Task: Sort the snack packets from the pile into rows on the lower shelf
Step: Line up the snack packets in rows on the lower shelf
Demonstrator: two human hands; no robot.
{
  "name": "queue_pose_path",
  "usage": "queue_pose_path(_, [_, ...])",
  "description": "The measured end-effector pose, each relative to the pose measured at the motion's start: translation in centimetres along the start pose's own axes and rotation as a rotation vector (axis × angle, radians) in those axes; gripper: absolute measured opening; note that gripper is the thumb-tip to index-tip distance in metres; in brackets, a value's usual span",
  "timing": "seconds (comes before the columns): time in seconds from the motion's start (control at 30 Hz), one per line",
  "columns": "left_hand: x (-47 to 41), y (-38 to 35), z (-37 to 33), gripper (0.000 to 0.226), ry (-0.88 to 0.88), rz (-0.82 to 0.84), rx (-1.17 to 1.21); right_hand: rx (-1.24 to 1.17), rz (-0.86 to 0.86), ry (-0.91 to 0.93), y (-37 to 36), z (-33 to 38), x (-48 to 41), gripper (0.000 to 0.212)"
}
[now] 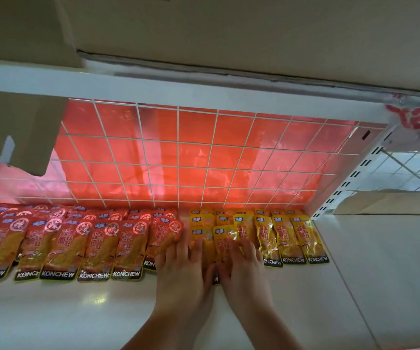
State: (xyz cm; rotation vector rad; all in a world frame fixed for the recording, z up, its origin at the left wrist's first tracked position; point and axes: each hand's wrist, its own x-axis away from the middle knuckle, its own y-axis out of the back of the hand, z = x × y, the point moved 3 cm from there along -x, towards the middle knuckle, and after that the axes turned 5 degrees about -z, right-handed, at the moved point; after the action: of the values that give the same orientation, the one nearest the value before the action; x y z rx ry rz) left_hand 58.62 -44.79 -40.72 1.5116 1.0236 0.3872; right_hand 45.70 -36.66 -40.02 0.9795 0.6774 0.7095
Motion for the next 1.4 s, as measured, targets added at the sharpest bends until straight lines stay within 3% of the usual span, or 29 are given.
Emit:
queue_pose_path(0.43, [0.0, 0.8, -0.1, 0.061, 0.011, -0.01, -0.009, -0.027, -0.058, 0.022, -0.5, -0.5, 0.3, 0.058])
queue_pose_path(0.63, [-1.3, 2.1, 2.6, 0.056, -0.09, -0.05, -0.022, -0.021, -0.088, 0.029, -0.8, -0.9, 0.3, 0.059])
queue_pose_path(0.87, [-2.1, 2.9, 4.4, 0.055, -0.044, 0.124, -0.08, 0.004, -0.117, 0.049, -0.9, -1.0, 0.5, 0.059])
queue_pose_path(1.4, [-0.3, 3.4, 4.7, 0.061, 0.091, 0.097, -0.062, -0.02, -0.134, 0.058, -1.1, -1.0, 0.6, 0.059])
